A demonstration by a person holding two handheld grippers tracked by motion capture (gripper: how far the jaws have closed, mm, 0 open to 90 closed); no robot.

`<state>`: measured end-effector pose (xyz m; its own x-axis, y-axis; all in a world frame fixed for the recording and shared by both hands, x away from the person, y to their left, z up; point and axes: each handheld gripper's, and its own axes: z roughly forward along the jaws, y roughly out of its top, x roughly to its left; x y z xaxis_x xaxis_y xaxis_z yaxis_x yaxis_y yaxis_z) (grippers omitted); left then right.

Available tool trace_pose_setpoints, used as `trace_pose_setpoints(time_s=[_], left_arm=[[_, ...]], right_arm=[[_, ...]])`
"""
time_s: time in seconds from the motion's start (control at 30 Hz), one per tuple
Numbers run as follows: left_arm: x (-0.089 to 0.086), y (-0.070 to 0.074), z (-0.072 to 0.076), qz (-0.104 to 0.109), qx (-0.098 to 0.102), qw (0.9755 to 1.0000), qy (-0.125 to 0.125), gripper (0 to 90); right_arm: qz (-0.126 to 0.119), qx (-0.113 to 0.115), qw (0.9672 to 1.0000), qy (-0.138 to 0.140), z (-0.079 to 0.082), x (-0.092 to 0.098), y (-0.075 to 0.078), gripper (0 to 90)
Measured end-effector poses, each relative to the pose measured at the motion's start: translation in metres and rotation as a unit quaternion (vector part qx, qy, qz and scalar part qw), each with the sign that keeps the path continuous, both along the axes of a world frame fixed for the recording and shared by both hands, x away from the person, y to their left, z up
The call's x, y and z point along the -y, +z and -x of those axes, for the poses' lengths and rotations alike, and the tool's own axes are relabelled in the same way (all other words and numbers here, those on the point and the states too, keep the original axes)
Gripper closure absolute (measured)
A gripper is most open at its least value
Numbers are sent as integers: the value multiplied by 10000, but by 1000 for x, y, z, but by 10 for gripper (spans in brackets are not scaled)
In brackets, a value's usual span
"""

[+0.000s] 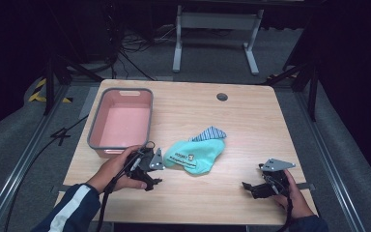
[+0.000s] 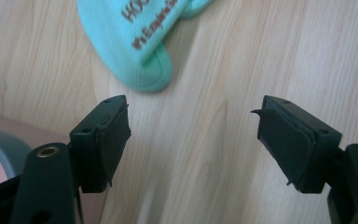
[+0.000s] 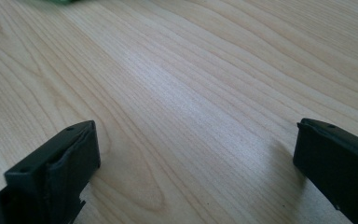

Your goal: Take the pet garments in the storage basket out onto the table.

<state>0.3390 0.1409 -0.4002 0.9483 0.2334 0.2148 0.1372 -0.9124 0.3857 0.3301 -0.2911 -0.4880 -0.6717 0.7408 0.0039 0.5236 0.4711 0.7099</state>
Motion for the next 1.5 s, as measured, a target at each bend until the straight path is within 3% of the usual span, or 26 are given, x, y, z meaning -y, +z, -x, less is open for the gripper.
trace_pose_setpoints(time_s=[0.13,0.47,0.7,0.8,0.97,1.03,1.1,1.2,1.33,1.5], left_arm=[[-13,-6,4,-61,-11,10000,31,240],[-50,-30,10,-37,-122,9987,492,224],[-79,-48,15,223,-176,9957,877,222],[-94,-55,16,443,-219,9935,1025,213],[-121,-62,17,949,-329,9859,1335,195],[-133,-67,16,1229,-437,9808,1446,169],[-144,-73,16,1580,-575,9727,1599,152],[-155,-82,21,2028,-354,9659,1570,150],[-157,-82,23,2086,-326,9637,1633,148],[-157,-82,23,2085,-325,9638,1632,148]], right_arm=[[0,1,10000,-1,0,0,0,6],[-1,0,10000,-1,0,0,0,6],[1,-1,10000,-2,0,0,0,6],[1,0,10000,-1,0,0,0,6],[-1,-1,10000,-1,0,0,0,6],[1,1,10000,-1,0,0,0,6],[2,-3,10000,-11,0,0,0,6],[3,-3,10000,-13,0,0,0,6],[3,-2,10000,-14,0,0,0,6],[2,-5,10000,-18,1,0,0,6]])
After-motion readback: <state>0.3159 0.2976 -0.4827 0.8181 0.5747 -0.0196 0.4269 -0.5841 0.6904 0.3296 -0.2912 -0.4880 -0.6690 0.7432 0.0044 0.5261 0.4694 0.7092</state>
